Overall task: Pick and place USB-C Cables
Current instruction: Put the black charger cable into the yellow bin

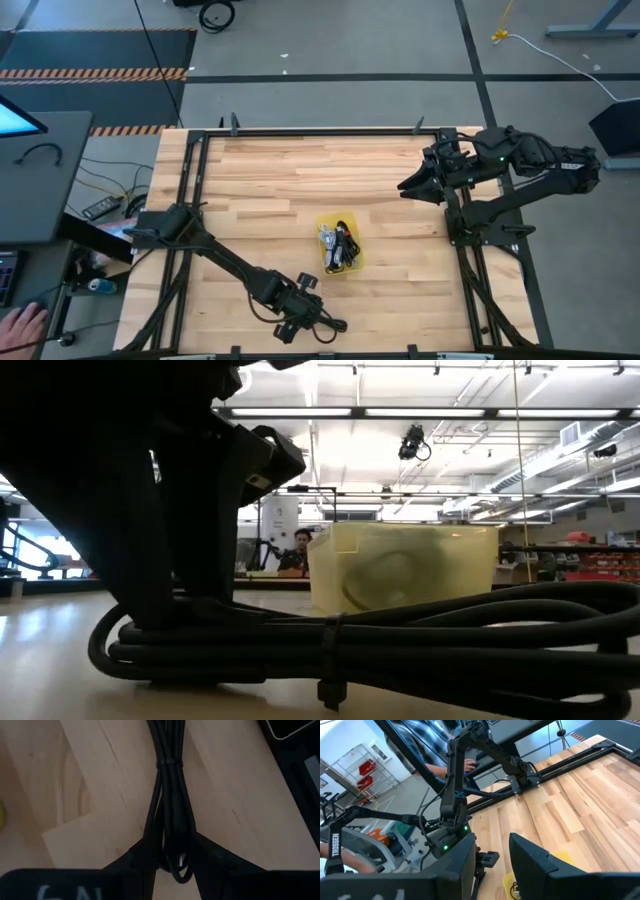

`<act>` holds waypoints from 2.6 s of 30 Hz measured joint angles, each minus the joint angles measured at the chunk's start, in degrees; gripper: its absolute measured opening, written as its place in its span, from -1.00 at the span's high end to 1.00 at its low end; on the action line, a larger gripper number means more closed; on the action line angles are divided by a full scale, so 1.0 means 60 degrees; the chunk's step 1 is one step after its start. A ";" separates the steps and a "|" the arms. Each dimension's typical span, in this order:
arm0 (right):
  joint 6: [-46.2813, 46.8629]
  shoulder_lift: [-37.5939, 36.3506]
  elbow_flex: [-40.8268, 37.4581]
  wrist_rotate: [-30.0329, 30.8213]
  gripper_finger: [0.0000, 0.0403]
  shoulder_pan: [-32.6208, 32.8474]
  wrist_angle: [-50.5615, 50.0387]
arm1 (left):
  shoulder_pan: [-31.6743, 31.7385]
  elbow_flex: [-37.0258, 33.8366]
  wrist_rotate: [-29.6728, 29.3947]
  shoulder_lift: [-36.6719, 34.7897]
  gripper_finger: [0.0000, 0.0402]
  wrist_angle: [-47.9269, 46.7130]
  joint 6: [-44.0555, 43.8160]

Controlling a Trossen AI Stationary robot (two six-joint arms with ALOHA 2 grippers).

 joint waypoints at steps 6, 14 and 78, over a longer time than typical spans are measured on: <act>0.0000 0.0000 0.0000 -0.0003 0.38 0.0000 0.0000 | 0.0115 0.0028 0.0053 0.0152 0.43 0.0001 -0.0394; 0.0015 0.0000 0.0000 -0.0004 0.38 0.0000 0.0004 | 0.0614 -0.0028 -0.0136 -0.0068 0.88 0.0107 -0.2729; -0.2748 -0.0816 0.0004 0.2318 0.38 -0.0863 -0.0153 | 0.1297 0.2922 -0.5670 0.0486 0.88 -0.3296 -1.6028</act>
